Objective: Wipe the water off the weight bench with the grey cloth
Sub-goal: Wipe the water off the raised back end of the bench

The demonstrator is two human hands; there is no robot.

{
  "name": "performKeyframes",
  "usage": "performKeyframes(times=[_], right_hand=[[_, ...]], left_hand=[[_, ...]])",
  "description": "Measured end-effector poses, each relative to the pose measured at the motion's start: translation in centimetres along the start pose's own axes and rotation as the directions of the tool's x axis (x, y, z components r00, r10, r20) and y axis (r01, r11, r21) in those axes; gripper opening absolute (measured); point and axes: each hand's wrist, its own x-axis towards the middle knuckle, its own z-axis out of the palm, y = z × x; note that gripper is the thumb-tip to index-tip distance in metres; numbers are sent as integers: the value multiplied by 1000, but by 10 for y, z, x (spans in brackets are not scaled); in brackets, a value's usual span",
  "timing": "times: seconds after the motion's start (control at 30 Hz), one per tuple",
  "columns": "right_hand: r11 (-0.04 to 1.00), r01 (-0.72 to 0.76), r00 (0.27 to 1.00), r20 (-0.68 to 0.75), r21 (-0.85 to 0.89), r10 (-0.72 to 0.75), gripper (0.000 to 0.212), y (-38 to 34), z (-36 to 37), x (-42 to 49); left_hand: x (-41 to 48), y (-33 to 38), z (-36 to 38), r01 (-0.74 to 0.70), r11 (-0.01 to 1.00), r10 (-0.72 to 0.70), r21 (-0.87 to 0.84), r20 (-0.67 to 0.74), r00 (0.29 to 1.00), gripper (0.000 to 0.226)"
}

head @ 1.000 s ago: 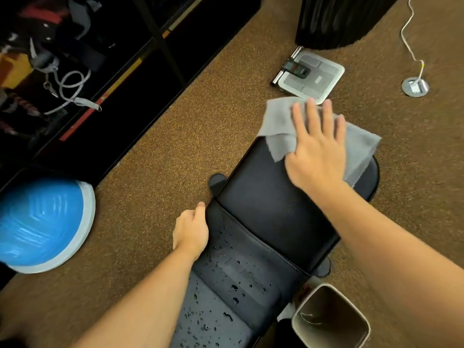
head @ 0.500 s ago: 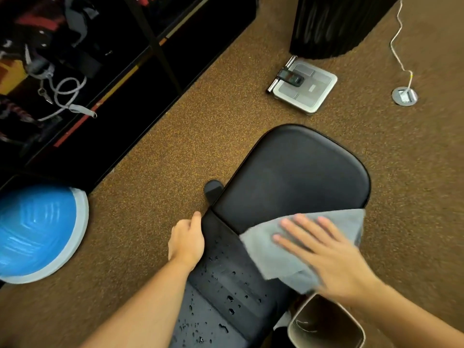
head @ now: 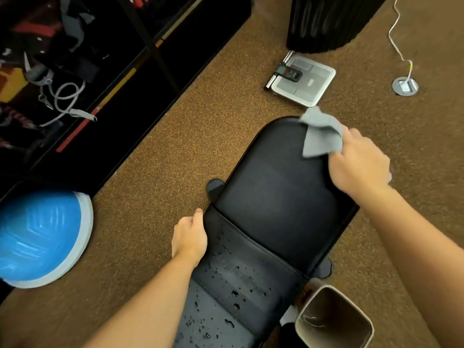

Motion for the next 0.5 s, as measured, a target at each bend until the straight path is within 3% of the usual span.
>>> performKeyframes(times=[0.13, 0.23, 0.3, 0.4, 0.47, 0.5], right_hand=[[993, -13, 999, 27, -119, 17, 43, -48, -3, 44], [971, 134, 989, 80, -195, -121, 43, -86, 5, 60], [903, 288, 956, 157, -319, -250, 42, -111, 10, 60], [685, 539, 842, 343, -490, -417, 55, -145, 35, 34], [517, 706, 708, 481, -485, -516, 52, -158, 59, -5], [484, 762, 647, 510, -430, -566, 47, -158, 71, -24]], left_hand=[[2, -4, 2, -2, 1000, 2, -8, 2, 1000, 58], [-1, -1, 2, 0, 1000, 0, -17, 1, 1000, 59], [-1, 0, 1, 1, 1000, -1, -27, 4, 1000, 59], [-2, -1, 0, -24, 999, 24, -31, 12, 1000, 58], [-3, 0, 0, -14, 1000, 15, -22, 12, 1000, 57], [-4, 2, -1, -6, 1000, 6, -13, 15, 1000, 56]])
